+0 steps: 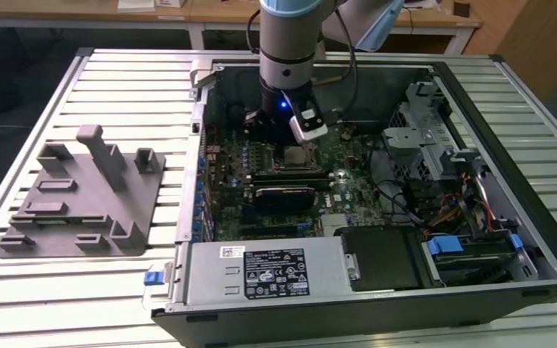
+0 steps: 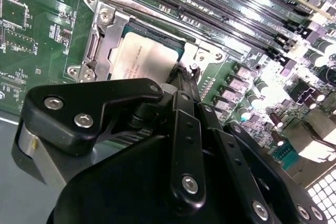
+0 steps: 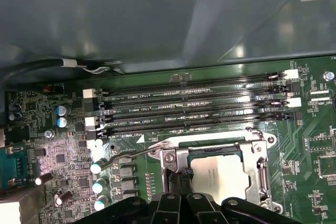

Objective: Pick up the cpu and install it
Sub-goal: 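Close the cpu cover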

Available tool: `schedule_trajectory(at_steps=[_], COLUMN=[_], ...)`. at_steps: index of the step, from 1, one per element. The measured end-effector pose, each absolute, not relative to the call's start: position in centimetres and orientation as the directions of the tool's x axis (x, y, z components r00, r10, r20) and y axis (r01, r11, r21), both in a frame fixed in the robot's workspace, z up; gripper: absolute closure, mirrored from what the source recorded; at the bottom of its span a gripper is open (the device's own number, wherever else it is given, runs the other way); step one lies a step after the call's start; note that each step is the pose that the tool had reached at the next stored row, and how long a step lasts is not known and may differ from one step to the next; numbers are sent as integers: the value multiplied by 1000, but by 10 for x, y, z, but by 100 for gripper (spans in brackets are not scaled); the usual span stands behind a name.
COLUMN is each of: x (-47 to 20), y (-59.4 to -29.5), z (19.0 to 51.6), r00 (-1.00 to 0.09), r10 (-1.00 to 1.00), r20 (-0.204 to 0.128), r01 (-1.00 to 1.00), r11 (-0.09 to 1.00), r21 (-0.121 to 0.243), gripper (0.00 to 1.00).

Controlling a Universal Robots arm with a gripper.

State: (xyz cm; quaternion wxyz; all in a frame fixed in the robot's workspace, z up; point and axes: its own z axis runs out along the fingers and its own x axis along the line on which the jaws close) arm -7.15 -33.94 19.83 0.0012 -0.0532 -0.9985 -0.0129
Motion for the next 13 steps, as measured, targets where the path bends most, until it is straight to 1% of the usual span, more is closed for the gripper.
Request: schedule_trajectory(at_steps=[13], x=[-75], y=[-339], z=[199], r00=[-994], r10=[106], r20=[3], r01=[106], r11=[994], r21=[26], gripper=[89])
